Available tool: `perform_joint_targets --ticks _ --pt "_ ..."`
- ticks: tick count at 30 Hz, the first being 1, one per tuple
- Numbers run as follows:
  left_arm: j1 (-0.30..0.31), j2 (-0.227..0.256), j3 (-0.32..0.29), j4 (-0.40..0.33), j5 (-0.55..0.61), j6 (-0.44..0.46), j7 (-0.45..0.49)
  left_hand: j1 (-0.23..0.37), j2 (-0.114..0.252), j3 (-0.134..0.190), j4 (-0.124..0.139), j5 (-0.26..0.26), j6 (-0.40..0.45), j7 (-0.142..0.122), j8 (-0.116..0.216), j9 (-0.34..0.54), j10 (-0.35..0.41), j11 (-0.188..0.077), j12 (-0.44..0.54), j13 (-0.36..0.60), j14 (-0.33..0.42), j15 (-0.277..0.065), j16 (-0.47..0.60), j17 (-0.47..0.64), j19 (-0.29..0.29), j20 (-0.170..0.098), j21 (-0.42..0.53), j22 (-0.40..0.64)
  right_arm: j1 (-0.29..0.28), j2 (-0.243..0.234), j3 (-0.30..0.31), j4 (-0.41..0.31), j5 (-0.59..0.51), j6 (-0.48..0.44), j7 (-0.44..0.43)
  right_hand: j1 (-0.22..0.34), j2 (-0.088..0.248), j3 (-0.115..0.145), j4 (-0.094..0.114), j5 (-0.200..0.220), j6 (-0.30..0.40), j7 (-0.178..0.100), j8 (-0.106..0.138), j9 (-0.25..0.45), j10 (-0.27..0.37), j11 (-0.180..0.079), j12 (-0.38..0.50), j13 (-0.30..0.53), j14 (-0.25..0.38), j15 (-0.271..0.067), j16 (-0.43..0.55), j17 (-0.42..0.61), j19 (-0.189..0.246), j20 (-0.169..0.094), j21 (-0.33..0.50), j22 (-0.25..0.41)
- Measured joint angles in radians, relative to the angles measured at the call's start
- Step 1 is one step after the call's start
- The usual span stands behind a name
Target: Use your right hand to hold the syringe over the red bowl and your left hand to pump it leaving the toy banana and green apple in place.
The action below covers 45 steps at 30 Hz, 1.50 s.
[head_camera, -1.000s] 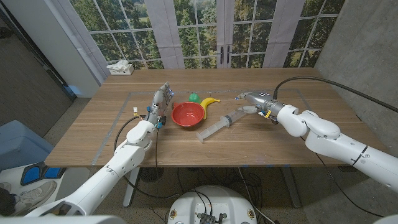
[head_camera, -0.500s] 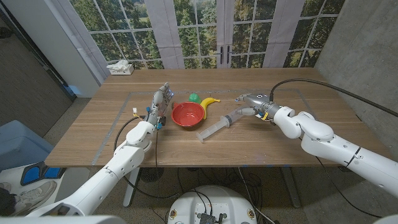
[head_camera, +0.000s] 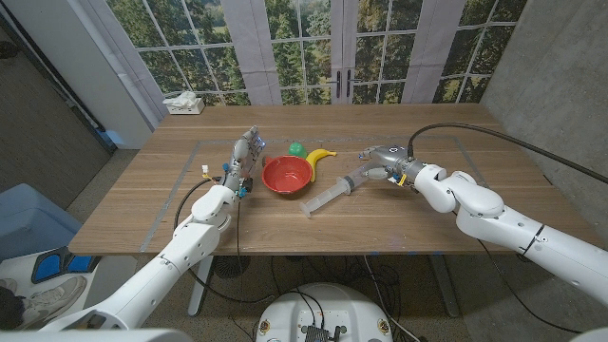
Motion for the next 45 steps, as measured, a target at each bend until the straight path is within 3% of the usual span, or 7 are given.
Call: perform_joint_targets --ticks 4,7,13,17,28,40,45 --pt "0.000 0.000 0.000 0.000 -0.004 0.000 -0.002 0.000 0.000 0.003 -0.003 0.000 0.004 0.004 0.003 0.000 0.000 0.000 0.000 0.000 0.000 0.000 0.000 0.000 0.000 0.000 0.000 0.000 0.003 0.001 -0.004 0.005 0.000 0.000 0.000 0.027 -0.002 0.013 -0.007 0.011 0.005 -0.005 0.007 0.000 0.000 0.000 0.000 0.003 0.000 0.000 0.000 0.000 0.000 0.000 -0.006 0.000" --pt "0.000 -0.002 -0.003 0.004 -0.008 0.000 -0.003 0.005 0.005 0.003 -0.003 0.000 0.004 0.004 0.003 0.000 0.000 0.000 0.000 0.000 0.000 0.000 0.000 0.000 0.000 0.000 0.000 0.000 0.007 0.002 -0.007 0.010 -0.034 0.011 0.019 0.096 -0.009 0.038 -0.009 0.031 0.009 -0.009 0.007 0.000 0.004 -0.004 0.000 0.003 0.000 0.000 -0.003 -0.005 0.007 0.007 -0.016 0.000" --pt "0.004 -0.002 -0.004 0.001 -0.014 0.000 -0.004 0.005 0.005 0.007 -0.007 0.000 0.007 0.007 0.003 0.000 0.000 0.000 0.000 0.000 0.000 0.000 -0.004 0.000 0.005 -0.005 0.000 0.000 0.014 0.003 -0.017 0.016 -0.053 0.025 0.023 0.165 -0.025 0.062 -0.004 0.056 0.011 -0.011 0.007 0.000 0.009 -0.009 0.000 0.003 0.006 -0.006 -0.006 -0.009 0.027 -0.013 -0.030 0.000" --pt "0.004 -0.002 -0.004 0.001 -0.017 0.000 -0.004 0.005 0.005 0.007 -0.007 0.000 0.007 0.007 0.003 0.000 0.000 0.000 0.000 0.000 0.000 0.000 -0.004 0.000 0.005 -0.005 0.000 0.000 0.019 0.003 -0.024 0.019 -0.053 0.025 0.023 0.179 -0.039 0.062 -0.004 0.062 0.011 -0.011 0.007 0.000 0.003 -0.015 0.000 0.003 0.010 -0.002 -0.006 -0.009 0.043 -0.029 -0.030 0.000" --pt "0.020 -0.004 -0.011 -0.011 -0.030 0.000 -0.005 0.005 0.005 0.007 -0.007 0.000 0.007 0.007 0.003 0.000 0.000 0.000 0.000 0.000 0.000 0.000 -0.004 0.000 0.005 -0.005 -0.004 0.000 0.025 0.006 -0.037 0.024 -0.132 0.064 0.028 0.221 -0.063 0.062 -0.004 0.066 0.024 -0.024 0.007 0.000 0.016 -0.027 0.007 0.002 0.021 -0.005 -0.006 -0.007 0.059 -0.037 -0.038 0.000" --pt "0.034 -0.004 -0.017 -0.019 -0.040 -0.003 -0.005 0.005 0.005 0.007 -0.007 0.000 0.011 0.003 0.003 0.000 0.000 0.000 0.000 0.000 0.000 0.000 -0.004 0.000 0.005 -0.005 -0.004 0.000 0.033 0.016 -0.052 0.028 -0.198 0.079 0.053 0.268 -0.063 0.058 0.000 0.066 0.063 -0.055 0.021 0.000 0.032 -0.054 0.008 0.007 0.035 -0.002 0.001 0.000 0.073 -0.038 -0.046 0.000" --pt "0.037 -0.004 -0.019 -0.019 -0.042 -0.005 -0.005 0.005 0.005 0.007 -0.007 0.000 0.013 0.001 0.003 0.000 0.000 0.000 0.000 0.000 0.000 0.000 -0.004 0.000 0.005 -0.005 -0.004 0.000 0.037 0.022 -0.057 0.031 -0.228 0.078 0.074 0.290 -0.063 0.049 0.009 0.062 0.081 -0.059 0.022 0.000 0.045 -0.059 0.015 0.007 0.072 0.000 0.020 0.007 0.105 -0.038 -0.046 0.005"
